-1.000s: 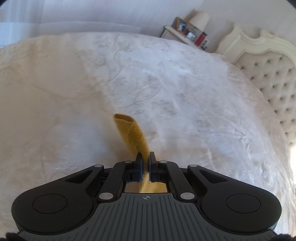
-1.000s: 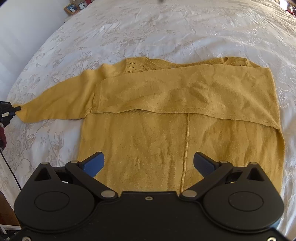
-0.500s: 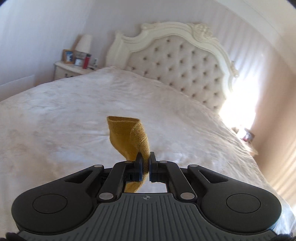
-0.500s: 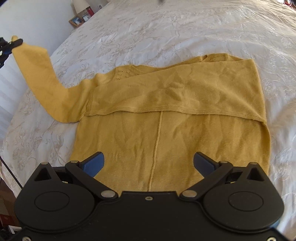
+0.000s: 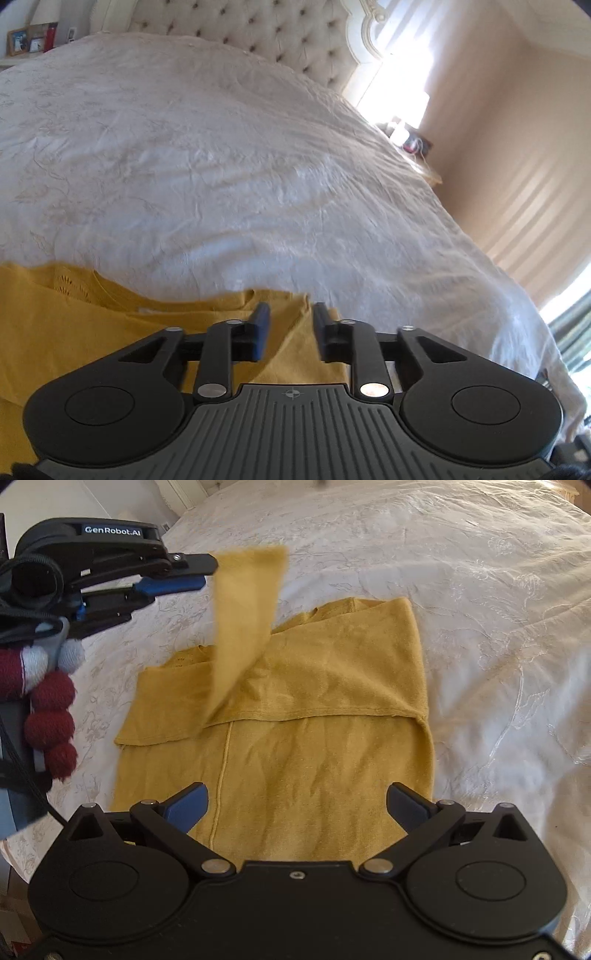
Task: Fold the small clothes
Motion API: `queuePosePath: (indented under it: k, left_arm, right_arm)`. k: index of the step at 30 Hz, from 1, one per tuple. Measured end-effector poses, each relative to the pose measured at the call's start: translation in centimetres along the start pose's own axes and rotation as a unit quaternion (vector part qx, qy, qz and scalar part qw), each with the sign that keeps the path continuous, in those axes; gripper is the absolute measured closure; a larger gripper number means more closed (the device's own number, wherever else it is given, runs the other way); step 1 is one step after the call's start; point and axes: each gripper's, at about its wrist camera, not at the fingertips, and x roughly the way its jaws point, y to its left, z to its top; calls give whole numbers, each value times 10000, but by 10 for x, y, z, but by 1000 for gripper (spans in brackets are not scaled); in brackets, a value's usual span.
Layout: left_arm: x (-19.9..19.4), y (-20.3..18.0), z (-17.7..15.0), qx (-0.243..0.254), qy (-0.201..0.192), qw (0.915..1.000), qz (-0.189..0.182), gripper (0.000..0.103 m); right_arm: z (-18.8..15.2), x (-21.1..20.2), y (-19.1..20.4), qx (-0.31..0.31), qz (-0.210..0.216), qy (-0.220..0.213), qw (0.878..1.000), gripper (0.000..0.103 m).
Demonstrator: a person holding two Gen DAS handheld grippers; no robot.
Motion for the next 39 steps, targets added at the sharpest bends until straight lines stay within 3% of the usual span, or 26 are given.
queuePosePath:
  k: [3, 7, 13, 17, 20, 21, 22, 25, 28, 35, 39]
  left_arm:
    - [-5, 3, -21, 258, 160, 9993, 217, 62]
    - [-9, 37, -44, 194, 523, 9947, 865, 61]
    - [-28, 111, -73, -162, 976, 9727, 2100, 61]
    - [-34, 152, -81, -452, 1139, 9582, 2585, 58]
    - [-34, 173, -88, -661, 1140, 9608, 2438, 42]
    - [-31, 177, -89, -672, 1196, 9603, 2428, 21]
    - [-28, 180, -90, -685, 1255, 9600, 2409, 12]
    - [-19, 185, -93, -722, 1259, 9633, 2259, 0]
    - [-11, 184, -95, -644, 1279, 9621, 2319, 0]
    - [-13, 185, -104, -587, 1081, 9643, 2344, 0]
    - [-13, 185, -103, -558, 1062, 9642, 2366, 0]
  right_arm:
    - [5, 2, -8, 31, -34, -17, 10000, 1]
    - [21, 10, -13, 8, -40, -112, 9999, 1]
    - [52, 29, -14, 1, 29, -222, 9998, 1]
    - [70, 44, -13, -199, -73, -167, 9996, 8]
    - [79, 53, -12, -299, -157, -128, 9993, 11]
    - [84, 58, -12, -333, -256, -71, 9991, 11]
    - [88, 63, -13, -346, -342, -16, 9988, 11]
    - [96, 74, -17, -334, -396, 1, 9987, 14]
    - [104, 85, -23, -246, -249, 90, 9993, 28]
    - [106, 109, -35, -162, -288, 344, 9989, 34]
    - [103, 118, -37, -118, -239, 517, 9983, 51]
